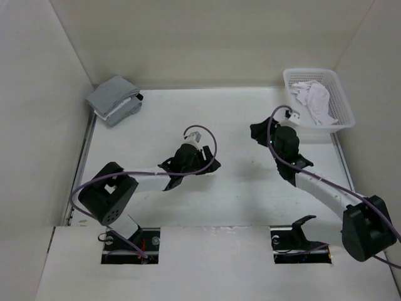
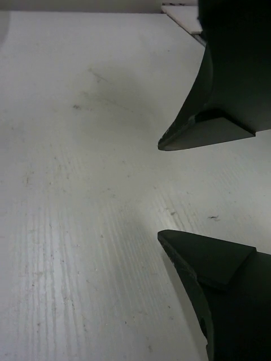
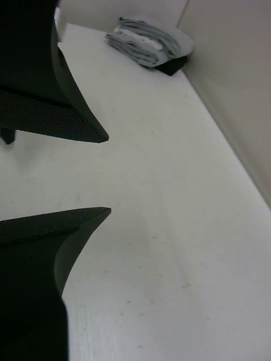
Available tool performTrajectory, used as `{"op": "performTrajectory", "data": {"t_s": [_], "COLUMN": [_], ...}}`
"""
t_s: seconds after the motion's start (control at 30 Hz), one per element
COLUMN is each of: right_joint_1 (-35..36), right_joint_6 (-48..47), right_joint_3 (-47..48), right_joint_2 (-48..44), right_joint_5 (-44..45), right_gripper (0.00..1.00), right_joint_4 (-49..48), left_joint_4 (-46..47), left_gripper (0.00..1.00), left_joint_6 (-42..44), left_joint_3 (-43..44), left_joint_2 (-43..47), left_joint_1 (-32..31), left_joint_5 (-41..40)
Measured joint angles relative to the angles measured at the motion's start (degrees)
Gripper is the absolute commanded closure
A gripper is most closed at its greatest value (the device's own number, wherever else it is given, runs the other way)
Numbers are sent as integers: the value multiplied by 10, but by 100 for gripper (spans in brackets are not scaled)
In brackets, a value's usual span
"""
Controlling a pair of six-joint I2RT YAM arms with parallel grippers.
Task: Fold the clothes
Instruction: Grab the tank top from the pile
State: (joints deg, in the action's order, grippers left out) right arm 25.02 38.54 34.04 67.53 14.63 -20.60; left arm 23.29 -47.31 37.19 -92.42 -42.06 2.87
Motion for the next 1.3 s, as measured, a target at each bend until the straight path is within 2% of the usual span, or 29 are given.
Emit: {"op": "performTrajectory", "data": {"t_s": [0.1,0.17,0.2,0.23,0.3,0.37,0.43,0.5,0.53,0.63,0.7,0.8,0.93,1.0,1.03,1.07,1.17,1.23,1.27,1.3], "right_joint_1": [-35,-69,-90,-106,-148,-192,-237,-279,-301,-350,-382,-396,-402,-405,-412,-415,-428,-436,-440,-442], "right_joint_6": [-12,-23,-28,-30,-42,-49,-57,-63,-71,-95,-134,-164,-193,-193,-186,-182,-170,-163,-158,-157], "right_joint_3": [73,128,158,182,236,301,358,436,482,621,714,798,912,928,958,967,1003,1022,1029,1031], "right_joint_2": [19,41,57,71,111,165,226,304,349,484,585,671,769,781,797,801,817,824,826,826], "right_joint_5": [4,5,6,8,11,15,23,30,33,43,49,50,37,31,10,3,-21,-36,-43,-48], "right_gripper": [64,77,89,91,99,100,95,78,68,49,43,37,37,41,48,50,67,81,92,96], "right_joint_4": [23,33,37,36,46,61,84,108,127,169,216,273,322,336,351,354,378,389,395,398], "left_joint_4": [27,58,74,85,102,109,113,117,122,133,135,145,159,162,169,179,197,206,210,212], "left_gripper": [43,46,55,57,75,85,85,81,76,66,57,55,55,55,54,54,54,54,54,54], "left_joint_6": [11,20,25,29,37,48,51,54,56,58,59,59,59,57,55,50,39,32,28,25], "left_joint_3": [-20,-33,-41,-48,-59,-66,-69,-69,-69,-69,-69,-69,-69,-69,-70,-73,-83,-93,-100,-107], "left_joint_2": [47,70,79,84,87,86,85,84,82,67,54,39,17,14,14,14,15,17,19,22], "left_joint_1": [-1,-1,-2,-2,-4,-4,-4,-4,-4,-4,-4,-1,11,18,24,33,55,70,79,88], "left_joint_5": [-1,-5,-8,-11,-16,-19,-21,-23,-24,-28,-32,-37,-37,-37,-36,-37,-33,-31,-30,-30]}}
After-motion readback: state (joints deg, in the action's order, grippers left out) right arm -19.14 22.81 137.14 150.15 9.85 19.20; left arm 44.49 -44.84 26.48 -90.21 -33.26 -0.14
